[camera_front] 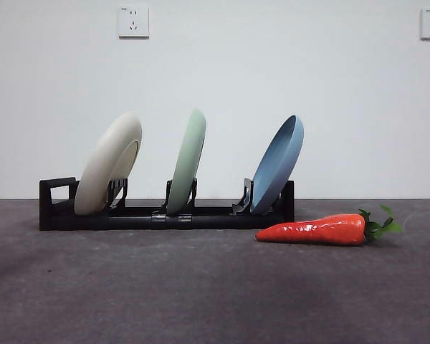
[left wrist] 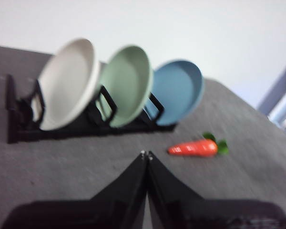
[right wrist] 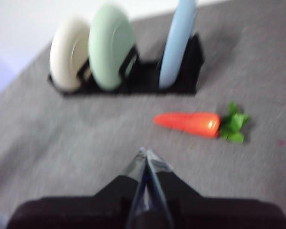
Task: Take the green plate from the plate rack,put the plate on the table,take the carrot from the table,put the carrot in the plate
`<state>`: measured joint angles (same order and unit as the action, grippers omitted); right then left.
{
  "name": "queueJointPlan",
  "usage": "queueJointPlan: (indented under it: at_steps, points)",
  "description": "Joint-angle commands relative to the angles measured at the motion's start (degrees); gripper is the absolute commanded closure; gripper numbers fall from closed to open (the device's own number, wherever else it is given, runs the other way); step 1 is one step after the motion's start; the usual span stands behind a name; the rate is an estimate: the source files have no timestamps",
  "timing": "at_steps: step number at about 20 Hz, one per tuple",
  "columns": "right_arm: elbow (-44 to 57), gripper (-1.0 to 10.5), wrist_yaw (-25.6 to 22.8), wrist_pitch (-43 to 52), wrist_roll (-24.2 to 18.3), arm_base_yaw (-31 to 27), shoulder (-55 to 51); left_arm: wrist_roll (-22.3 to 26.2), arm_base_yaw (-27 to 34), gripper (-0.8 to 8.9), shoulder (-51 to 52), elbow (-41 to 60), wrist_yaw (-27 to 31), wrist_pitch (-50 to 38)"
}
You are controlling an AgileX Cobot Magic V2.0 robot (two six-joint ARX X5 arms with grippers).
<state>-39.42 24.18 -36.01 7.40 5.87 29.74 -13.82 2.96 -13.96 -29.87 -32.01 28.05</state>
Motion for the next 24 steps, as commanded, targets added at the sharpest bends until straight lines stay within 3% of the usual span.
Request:
queueJointPlan:
  at_steps: [1,7,10,14,15,17,18,19,22,24]
  points:
    - [-6.12,9.6,2.14,-8.39,-10.60,-0.07,5.16,6.97,0.13,8.20,-3.76,-4.35,-3.30,5.14]
    - [-13.60,9.6,2.93,-22.49,-19.96,0.00,12.92,16.11,0.09,8.20,-11.23,-12.68,-7.74,17.73]
    - [-14.01,9.6,2.86,-24.52,-20.17,1.20,14.47,20.11,0.02,8.20,-14.58,-16.11,-7.39,24.24]
    - [-14.01,9.3,2.82,-24.41,-20.35,1.49,14.51,20.09,0.02,8.07,-16.09,-16.61,-7.15,24.81]
    - [-14.01,8.6,2.71,-24.26,-20.31,1.49,14.51,20.02,0.02,7.32,-16.26,-16.61,-7.13,24.83]
    - [-14.01,5.1,2.69,-23.56,-18.82,1.49,14.51,19.63,0.02,3.53,-16.28,-16.70,-7.10,24.76]
    - [-14.01,3.4,2.71,-23.08,-18.23,1.49,14.51,19.63,0.02,2.39,-16.28,-16.74,-7.15,24.70]
    - [-14.03,2.8,2.73,-22.84,-18.12,1.49,14.51,19.63,0.02,2.42,-16.28,-16.92,-7.17,24.72]
    - [-14.01,2.9,2.75,-22.82,-18.12,1.49,14.51,19.34,-0.20,2.43,-16.31,-17.55,-7.34,22.18]
    - [-14.01,2.9,2.75,-22.60,-18.10,1.49,14.51,16.59,-1.14,2.49,-17.66,-18.38,-7.58,17.66]
